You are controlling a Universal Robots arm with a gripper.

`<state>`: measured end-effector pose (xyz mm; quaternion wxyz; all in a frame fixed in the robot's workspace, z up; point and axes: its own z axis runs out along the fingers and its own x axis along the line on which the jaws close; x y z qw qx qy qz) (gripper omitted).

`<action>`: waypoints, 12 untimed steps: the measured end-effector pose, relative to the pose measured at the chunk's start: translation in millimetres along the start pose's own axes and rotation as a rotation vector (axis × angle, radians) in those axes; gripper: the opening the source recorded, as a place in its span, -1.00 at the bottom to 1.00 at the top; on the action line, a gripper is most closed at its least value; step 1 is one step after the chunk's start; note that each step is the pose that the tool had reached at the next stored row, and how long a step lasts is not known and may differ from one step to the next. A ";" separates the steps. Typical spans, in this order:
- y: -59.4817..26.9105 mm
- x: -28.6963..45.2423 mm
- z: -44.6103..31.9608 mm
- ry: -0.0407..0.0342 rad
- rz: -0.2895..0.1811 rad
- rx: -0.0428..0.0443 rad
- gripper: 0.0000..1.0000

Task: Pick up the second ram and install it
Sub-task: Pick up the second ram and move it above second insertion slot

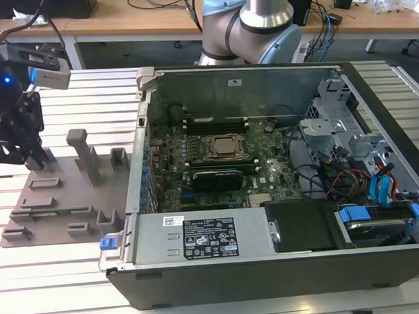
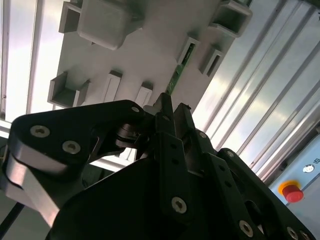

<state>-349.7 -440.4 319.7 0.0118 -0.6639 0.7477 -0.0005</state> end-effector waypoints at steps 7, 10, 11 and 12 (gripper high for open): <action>0.3 0.1 7.4 0.0000 0.000 0.0001 -0.53; 0.4 0.2 9.6 0.0000 0.000 0.0001 -0.53; 0.4 0.2 10.7 0.0000 0.000 0.0000 -0.53; 0.4 0.2 11.9 0.0000 0.000 0.0000 -0.53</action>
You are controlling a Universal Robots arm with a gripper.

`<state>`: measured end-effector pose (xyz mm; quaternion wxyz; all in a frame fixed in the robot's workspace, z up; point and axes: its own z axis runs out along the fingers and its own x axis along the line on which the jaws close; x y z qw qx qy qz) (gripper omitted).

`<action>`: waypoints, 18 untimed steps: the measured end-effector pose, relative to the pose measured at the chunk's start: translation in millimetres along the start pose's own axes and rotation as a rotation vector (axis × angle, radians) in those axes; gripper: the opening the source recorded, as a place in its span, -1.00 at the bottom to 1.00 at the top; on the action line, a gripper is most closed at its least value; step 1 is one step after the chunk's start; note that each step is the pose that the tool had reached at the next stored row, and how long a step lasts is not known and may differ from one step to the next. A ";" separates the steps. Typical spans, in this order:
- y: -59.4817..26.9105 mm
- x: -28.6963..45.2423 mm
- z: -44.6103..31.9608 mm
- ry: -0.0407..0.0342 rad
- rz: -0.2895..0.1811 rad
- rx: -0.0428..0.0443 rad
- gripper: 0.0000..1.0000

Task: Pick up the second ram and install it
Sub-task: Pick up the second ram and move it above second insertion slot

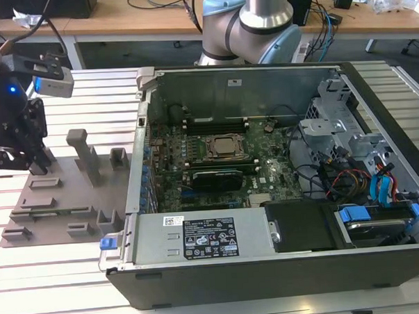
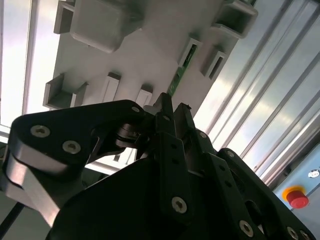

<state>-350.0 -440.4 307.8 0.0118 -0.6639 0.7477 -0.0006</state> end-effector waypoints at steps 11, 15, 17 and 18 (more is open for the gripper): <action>4.2 1.5 14.3 -0.0001 0.000 0.0001 -0.53; 8.2 2.7 16.6 -0.0002 0.000 0.0002 -0.53; 9.0 2.9 17.8 0.0001 0.000 -0.0001 -0.53; 9.3 2.9 18.1 0.0001 0.000 -0.0001 -0.53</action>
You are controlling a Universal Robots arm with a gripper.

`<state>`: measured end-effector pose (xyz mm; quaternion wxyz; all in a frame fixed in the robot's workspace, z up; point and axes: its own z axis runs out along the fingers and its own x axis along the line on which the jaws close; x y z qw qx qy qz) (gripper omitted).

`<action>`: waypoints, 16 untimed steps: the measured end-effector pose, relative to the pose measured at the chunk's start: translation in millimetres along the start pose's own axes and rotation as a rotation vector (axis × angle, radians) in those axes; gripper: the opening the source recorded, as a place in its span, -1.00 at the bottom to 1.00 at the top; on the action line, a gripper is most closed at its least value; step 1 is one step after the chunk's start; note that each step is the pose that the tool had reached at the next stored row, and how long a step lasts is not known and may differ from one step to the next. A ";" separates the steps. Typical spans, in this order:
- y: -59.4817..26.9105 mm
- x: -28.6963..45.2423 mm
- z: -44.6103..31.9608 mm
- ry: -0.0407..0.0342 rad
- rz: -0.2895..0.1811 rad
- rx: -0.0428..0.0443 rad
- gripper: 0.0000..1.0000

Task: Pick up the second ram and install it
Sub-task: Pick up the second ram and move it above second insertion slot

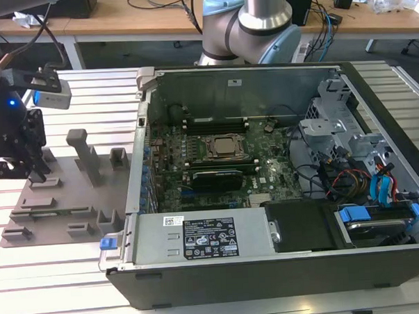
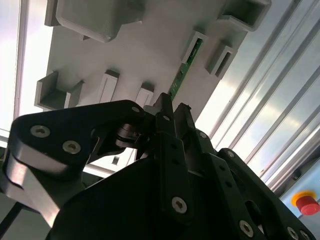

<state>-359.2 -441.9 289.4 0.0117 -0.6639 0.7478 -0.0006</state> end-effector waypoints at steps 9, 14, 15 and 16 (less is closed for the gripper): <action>3.4 0.5 7.2 -0.0001 0.000 0.0001 -0.53; 5.8 0.9 11.5 -0.0001 0.000 0.0001 -0.53; 6.3 0.9 12.4 -0.0002 0.000 0.0002 -0.53; 6.7 1.0 13.2 -0.0001 0.000 0.0001 -0.53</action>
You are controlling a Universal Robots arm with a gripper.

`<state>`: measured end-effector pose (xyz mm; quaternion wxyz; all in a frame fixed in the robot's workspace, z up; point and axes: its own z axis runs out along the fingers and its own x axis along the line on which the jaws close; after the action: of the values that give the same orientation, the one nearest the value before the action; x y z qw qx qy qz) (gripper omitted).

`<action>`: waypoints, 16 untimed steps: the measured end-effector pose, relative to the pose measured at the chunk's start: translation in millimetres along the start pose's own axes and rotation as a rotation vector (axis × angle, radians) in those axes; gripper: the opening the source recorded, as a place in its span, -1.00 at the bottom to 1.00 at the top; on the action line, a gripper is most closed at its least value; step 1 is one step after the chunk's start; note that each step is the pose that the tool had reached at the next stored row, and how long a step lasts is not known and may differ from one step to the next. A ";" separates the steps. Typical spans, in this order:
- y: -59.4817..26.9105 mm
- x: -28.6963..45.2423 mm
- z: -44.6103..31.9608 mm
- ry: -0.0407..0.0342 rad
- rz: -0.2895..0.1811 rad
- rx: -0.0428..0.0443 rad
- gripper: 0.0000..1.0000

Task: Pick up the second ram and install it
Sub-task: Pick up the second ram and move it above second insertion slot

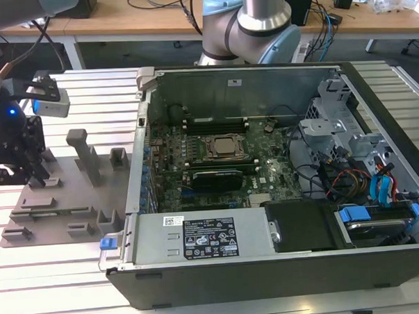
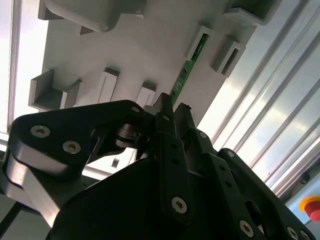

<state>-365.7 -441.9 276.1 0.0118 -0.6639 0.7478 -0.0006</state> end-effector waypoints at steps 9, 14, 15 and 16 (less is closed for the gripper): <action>3.2 0.9 8.2 0.0000 0.000 0.0000 -0.53; 4.9 1.6 13.4 -0.0001 0.000 0.0001 -0.53; 5.0 1.7 13.9 0.0000 0.000 0.0000 -0.53; 5.3 1.8 14.7 0.0000 0.000 0.0000 -0.53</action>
<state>-370.9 -442.8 261.3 0.0118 -0.6639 0.7478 -0.0006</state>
